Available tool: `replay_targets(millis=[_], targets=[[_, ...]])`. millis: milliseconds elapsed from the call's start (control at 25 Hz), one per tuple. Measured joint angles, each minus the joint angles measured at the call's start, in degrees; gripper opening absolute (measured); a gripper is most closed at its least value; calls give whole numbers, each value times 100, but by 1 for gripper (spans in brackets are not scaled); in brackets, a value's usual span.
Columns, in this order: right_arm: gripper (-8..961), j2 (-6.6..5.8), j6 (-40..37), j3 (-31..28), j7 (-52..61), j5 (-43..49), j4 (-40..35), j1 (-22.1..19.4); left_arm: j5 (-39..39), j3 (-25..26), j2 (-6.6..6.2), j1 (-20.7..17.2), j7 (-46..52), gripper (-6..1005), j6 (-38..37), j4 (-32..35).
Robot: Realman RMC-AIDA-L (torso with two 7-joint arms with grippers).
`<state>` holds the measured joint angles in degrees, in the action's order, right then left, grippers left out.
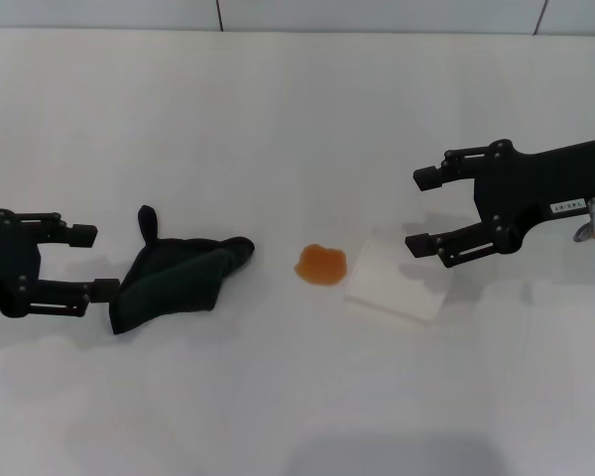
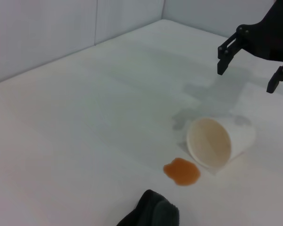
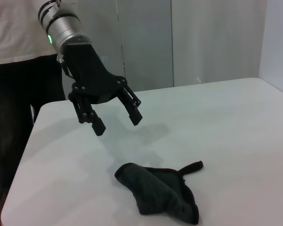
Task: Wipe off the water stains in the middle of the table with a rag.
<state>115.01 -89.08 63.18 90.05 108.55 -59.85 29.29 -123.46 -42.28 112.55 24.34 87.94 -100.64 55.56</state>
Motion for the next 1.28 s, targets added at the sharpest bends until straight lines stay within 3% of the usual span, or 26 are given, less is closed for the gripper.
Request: replay_targets(millis=[720, 960, 1280], targets=[[841, -6, 44, 22, 203, 211, -3, -85, 73, -5, 42, -169, -320, 800, -142, 113], [842, 3, 25, 117, 804, 632, -204, -18, 102, -43, 60, -214, -441, 800, -215, 113], [844, -4, -4, 514, 2235, 1557, -640, 321, -1, -60, 185, -241, -659, 800, -181, 108]])
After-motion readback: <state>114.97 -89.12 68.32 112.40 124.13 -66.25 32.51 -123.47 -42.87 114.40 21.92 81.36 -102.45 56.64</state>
